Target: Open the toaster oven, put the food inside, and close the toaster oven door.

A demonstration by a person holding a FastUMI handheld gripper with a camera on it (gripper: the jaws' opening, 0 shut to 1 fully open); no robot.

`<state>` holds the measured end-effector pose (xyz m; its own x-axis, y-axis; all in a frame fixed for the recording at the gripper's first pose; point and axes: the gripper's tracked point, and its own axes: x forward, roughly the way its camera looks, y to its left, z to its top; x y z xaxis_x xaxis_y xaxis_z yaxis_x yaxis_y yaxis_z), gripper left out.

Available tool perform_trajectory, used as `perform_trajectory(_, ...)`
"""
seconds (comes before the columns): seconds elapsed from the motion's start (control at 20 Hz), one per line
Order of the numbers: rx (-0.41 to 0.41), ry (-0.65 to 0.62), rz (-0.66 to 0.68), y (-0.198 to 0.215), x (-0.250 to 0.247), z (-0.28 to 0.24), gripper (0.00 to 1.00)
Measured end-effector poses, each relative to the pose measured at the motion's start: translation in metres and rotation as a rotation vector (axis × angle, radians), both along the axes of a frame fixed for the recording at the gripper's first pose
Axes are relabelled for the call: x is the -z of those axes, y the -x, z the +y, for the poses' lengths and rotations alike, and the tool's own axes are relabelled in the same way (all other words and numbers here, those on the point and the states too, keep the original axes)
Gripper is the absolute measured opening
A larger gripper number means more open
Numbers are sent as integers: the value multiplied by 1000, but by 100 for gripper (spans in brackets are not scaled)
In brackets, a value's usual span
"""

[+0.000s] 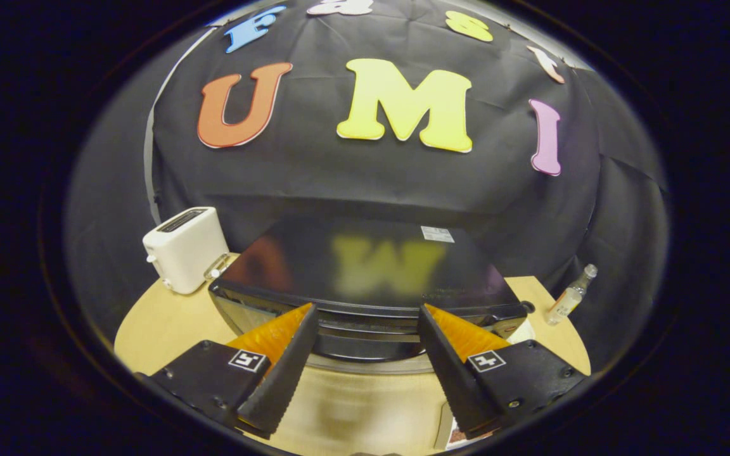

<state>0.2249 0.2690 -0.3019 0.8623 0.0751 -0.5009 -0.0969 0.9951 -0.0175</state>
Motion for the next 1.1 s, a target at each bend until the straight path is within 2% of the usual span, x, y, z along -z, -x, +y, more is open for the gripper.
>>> perform_trajectory(0.4,-30,-6,45,57,16,-2,100)
perform_trajectory(0.75,-68,8,148,113,57,-4,100)
perform_trajectory(1.1,-81,-1,223,134,84,-3,100)
